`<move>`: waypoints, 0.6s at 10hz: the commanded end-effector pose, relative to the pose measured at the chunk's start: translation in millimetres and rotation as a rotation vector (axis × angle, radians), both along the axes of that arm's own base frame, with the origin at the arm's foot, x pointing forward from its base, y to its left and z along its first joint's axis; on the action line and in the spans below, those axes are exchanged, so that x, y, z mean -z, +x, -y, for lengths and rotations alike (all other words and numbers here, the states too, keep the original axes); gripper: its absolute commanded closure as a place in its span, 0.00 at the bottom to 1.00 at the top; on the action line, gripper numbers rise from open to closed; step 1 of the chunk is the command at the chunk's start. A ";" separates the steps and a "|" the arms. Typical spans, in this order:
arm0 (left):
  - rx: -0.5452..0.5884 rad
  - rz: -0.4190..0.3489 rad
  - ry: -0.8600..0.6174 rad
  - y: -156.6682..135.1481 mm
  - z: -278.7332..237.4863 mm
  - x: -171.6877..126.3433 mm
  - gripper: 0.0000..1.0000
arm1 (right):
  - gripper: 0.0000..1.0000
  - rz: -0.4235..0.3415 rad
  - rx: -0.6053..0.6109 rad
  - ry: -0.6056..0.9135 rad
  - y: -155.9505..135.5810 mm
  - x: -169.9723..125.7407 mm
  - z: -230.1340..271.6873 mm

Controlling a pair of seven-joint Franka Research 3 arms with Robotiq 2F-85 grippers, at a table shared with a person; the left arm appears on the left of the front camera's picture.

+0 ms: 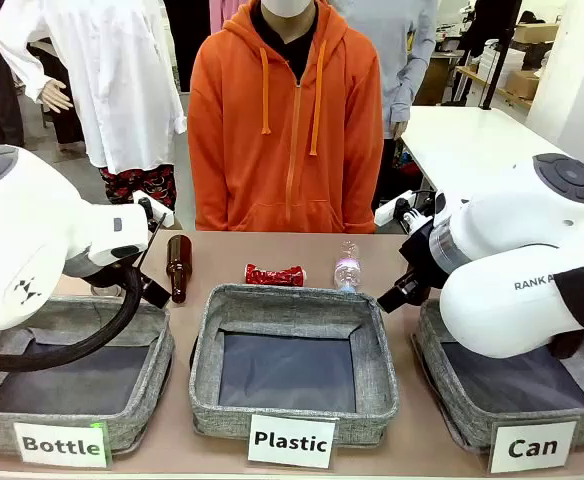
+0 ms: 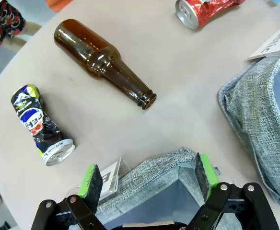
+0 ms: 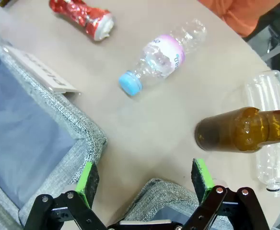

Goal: Sort the can waste into the basket.
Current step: Pick up the can waste from the table and place it in the right Fabric basket.

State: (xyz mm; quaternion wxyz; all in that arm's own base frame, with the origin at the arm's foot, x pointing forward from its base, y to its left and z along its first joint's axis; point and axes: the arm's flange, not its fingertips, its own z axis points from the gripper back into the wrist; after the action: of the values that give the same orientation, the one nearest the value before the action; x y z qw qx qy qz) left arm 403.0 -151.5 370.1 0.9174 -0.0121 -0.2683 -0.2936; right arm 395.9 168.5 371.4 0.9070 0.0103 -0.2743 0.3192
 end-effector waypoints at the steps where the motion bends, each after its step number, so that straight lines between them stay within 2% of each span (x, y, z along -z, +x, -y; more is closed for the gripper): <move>1: 0.000 0.000 0.000 0.0 0.0 -0.1 0.00 | 0.00 0.000 0.000 0.000 0.0 0.0 0.0; 6: 0.000 0.000 0.000 0.0 0.0 -0.1 0.00 | 0.00 0.000 0.000 0.000 0.0 0.0 0.0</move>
State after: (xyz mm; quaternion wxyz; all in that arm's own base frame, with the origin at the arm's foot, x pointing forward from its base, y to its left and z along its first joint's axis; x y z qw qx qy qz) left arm 403.1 -151.5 370.1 0.9175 -0.0122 -0.2683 -0.2933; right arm 395.9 168.6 371.4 0.9069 0.0100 -0.2743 0.3195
